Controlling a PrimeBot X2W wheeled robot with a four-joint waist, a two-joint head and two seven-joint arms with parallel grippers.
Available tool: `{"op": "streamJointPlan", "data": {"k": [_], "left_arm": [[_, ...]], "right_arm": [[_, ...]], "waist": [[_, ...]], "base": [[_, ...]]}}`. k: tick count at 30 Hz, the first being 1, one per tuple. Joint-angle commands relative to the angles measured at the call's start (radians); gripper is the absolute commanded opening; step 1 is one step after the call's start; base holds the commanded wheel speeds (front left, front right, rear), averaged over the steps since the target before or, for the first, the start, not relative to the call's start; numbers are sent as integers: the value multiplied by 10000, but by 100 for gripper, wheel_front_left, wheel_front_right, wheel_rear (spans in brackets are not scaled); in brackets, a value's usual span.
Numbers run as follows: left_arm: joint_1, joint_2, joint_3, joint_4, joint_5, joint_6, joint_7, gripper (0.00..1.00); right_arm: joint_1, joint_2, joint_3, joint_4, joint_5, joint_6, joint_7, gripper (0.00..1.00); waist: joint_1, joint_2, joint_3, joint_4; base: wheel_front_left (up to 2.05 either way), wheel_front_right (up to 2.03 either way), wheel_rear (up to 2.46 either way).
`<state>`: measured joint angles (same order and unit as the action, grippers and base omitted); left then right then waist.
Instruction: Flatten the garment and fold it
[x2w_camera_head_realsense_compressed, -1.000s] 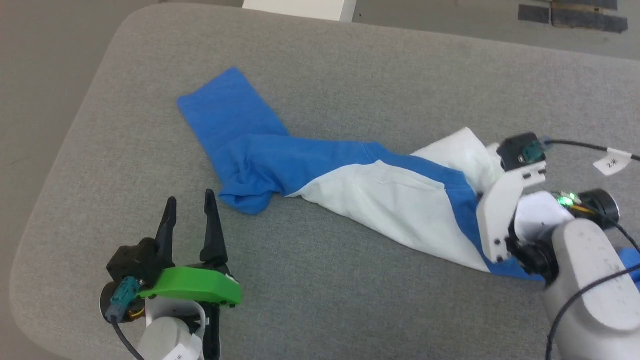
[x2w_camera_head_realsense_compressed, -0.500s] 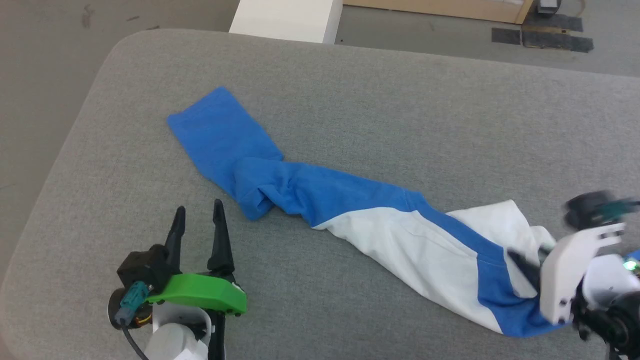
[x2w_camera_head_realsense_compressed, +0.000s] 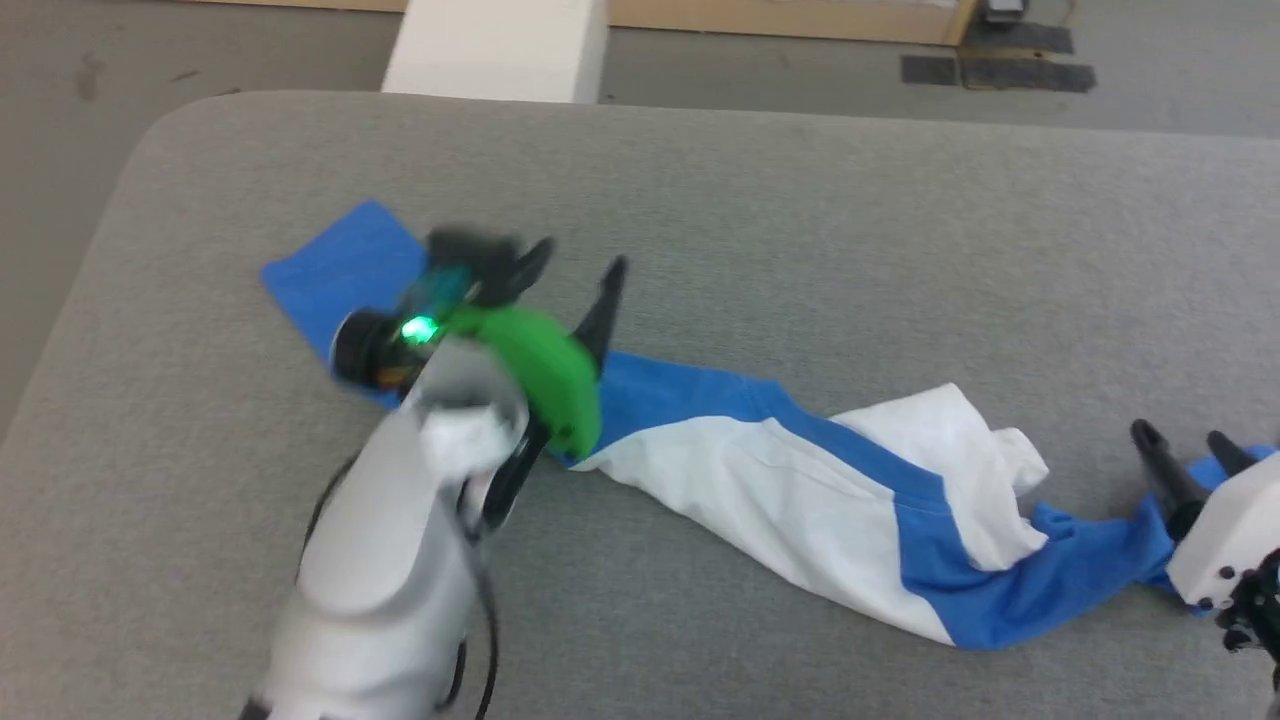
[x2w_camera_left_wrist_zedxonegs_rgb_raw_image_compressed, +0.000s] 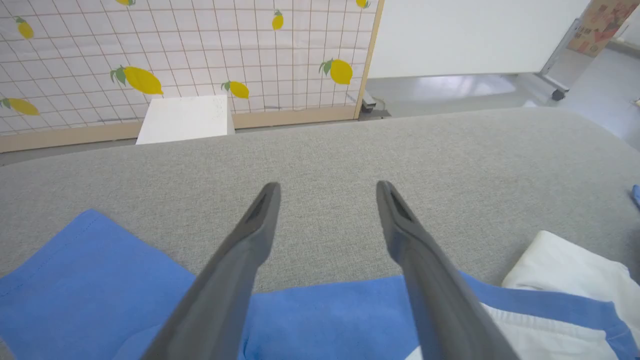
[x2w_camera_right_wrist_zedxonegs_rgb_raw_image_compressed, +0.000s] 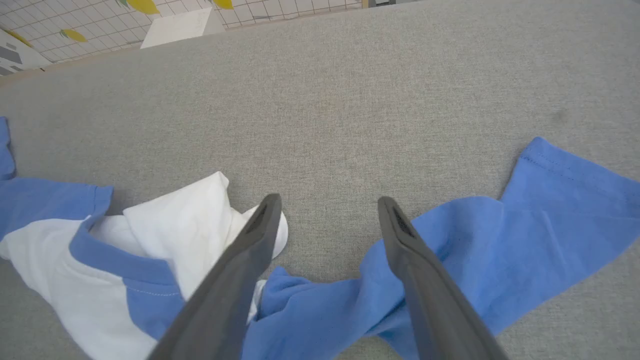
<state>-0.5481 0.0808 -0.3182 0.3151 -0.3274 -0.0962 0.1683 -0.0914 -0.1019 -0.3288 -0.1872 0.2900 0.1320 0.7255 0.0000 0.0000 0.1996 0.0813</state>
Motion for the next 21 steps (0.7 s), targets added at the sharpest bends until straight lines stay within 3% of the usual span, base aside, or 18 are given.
{"op": "streamJointPlan", "data": {"k": [1, 6, 9, 16, 21], "left_arm": [[-510, 4, -231, 298, 13, -85, 665, 100], [-2090, 89, -1644, 1680, -60, -289, 4459, 100], [-2541, 158, -2394, 1916, -175, -328, 5844, 100], [-2961, 667, -4224, 2181, -397, -342, 7353, 100], [-2891, 944, -4956, 2371, -1015, -343, 7973, 100]], "right_arm": [[22, 99, 26, -76, -31, -13, 9, 100], [-87, 259, 97, 40, -56, -13, -81, 100], [-108, 314, 98, 140, -28, -13, -151, 100], [-171, 367, 158, 240, -31, -13, -315, 100], [-266, 377, 305, 286, -7, -13, -341, 100]], "waist": [[0, 0, 307, -508], [0, 0, 782, -1192], [0, 0, 1002, -1444], [0, 0, 1350, -1673], [0, 0, 1429, -1667]], "base": [[0, 0, 0], [0, 0, 0], [0, 0, 0], [0, 0, 0], [0, 0, 0]]}}
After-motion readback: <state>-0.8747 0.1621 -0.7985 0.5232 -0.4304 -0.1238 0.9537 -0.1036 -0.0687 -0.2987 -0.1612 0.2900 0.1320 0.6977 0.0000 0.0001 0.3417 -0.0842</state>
